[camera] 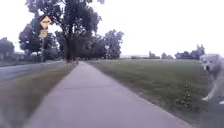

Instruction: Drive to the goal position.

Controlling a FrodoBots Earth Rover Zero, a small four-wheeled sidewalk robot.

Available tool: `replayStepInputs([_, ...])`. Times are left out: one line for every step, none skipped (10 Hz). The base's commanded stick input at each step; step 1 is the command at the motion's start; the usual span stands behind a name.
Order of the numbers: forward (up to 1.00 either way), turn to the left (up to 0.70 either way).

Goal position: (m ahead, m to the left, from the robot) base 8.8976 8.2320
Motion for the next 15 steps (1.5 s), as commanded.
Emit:
replayStepInputs([0.7,0.14])
replayStepInputs([0.7,0.14])
replayStepInputs([0.7,0.14])
replayStepInputs([0.7,0.14])
replayStepInputs([0.7,0.14])
replayStepInputs([0.7,0.14])
replayStepInputs([0.7,0.14])
replayStepInputs([0.7,0.14])
replayStepInputs([0.7,0.14])
replayStepInputs([0.7,0.14])
replayStepInputs([0.7,0.14])
replayStepInputs([0.7,0.14])
replayStepInputs([0.7,0.14])
replayStepInputs([0.7,0.14])
replayStepInputs([0.7,0.14])
